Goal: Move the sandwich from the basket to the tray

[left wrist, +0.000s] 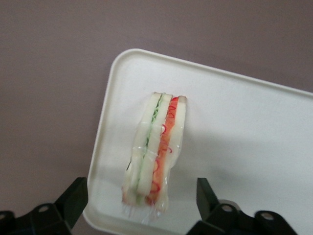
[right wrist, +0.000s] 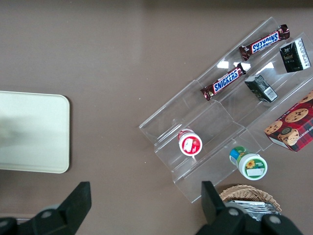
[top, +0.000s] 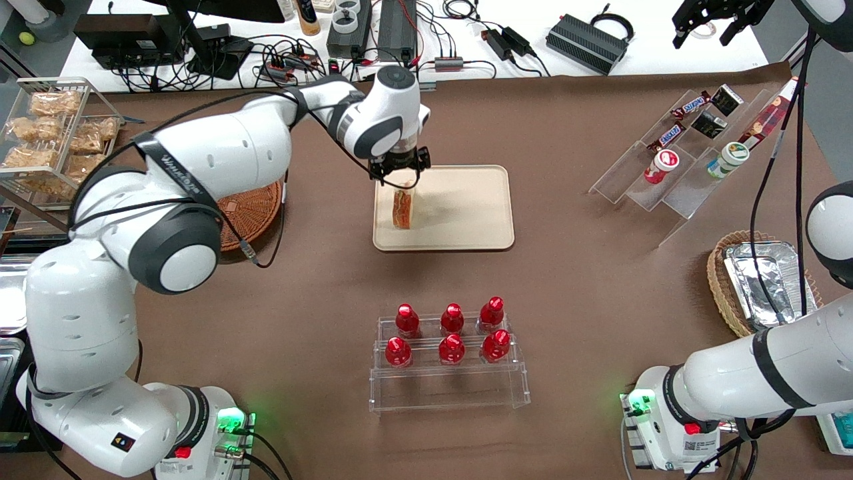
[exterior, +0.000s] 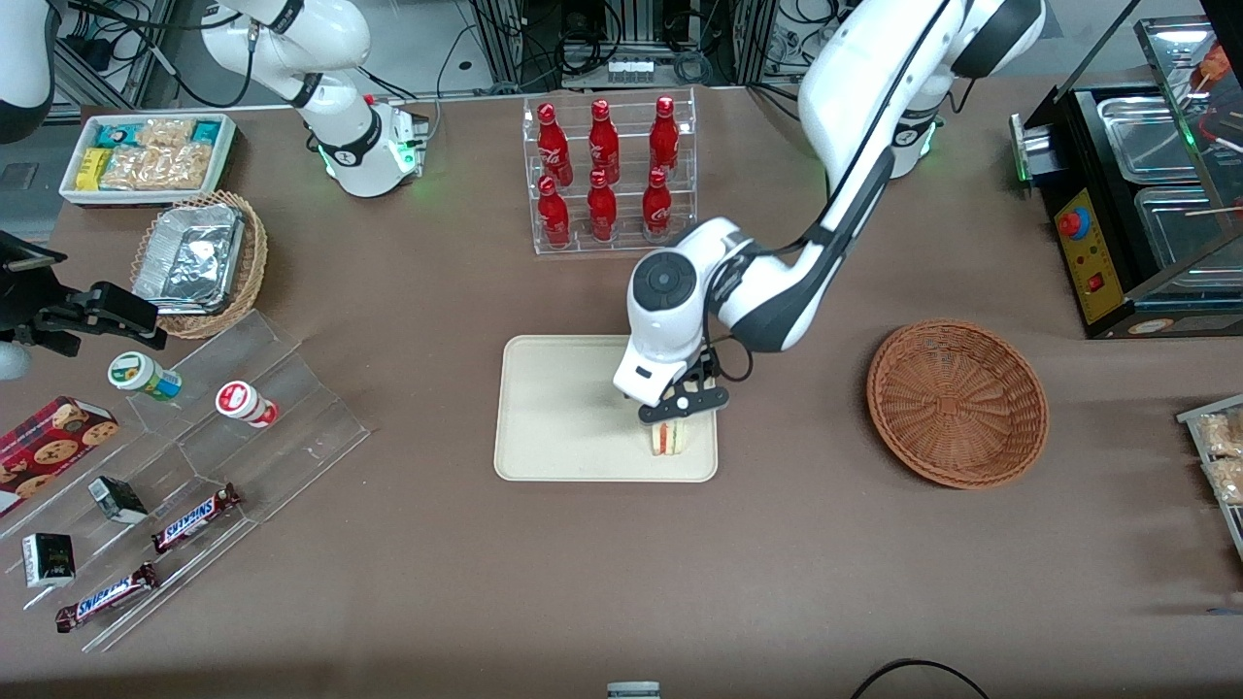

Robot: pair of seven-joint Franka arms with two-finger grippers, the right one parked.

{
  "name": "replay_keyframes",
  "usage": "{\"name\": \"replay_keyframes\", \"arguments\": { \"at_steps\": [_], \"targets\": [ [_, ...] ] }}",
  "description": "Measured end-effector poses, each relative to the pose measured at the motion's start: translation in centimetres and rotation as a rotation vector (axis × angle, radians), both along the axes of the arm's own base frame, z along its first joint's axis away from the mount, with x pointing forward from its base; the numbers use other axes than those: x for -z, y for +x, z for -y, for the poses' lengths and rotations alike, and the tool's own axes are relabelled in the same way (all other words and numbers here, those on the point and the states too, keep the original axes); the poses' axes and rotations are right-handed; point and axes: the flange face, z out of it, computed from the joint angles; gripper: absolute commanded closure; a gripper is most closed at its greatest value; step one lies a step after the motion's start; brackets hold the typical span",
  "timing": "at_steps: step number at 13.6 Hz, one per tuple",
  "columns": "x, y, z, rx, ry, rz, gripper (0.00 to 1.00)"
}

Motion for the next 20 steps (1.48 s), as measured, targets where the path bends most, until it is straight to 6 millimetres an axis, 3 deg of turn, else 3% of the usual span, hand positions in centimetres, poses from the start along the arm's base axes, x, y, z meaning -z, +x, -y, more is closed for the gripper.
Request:
{"name": "replay_keyframes", "arguments": {
  "at_steps": [3,6,10,14,20],
  "targets": [
    [-7.7,0.0,-2.6,-0.077,0.041,0.023,0.0],
    [-15.9,0.5,-7.2,-0.154,0.036,0.057,0.0],
    [-25.6,-2.1,-13.0,-0.195,0.068,0.047,0.0],
    [-30.1,-3.0,-19.6,-0.174,0.079,-0.013,0.0],
    [-32.3,-2.0,-32.7,-0.083,0.029,-0.086,0.0]
  ]
}}
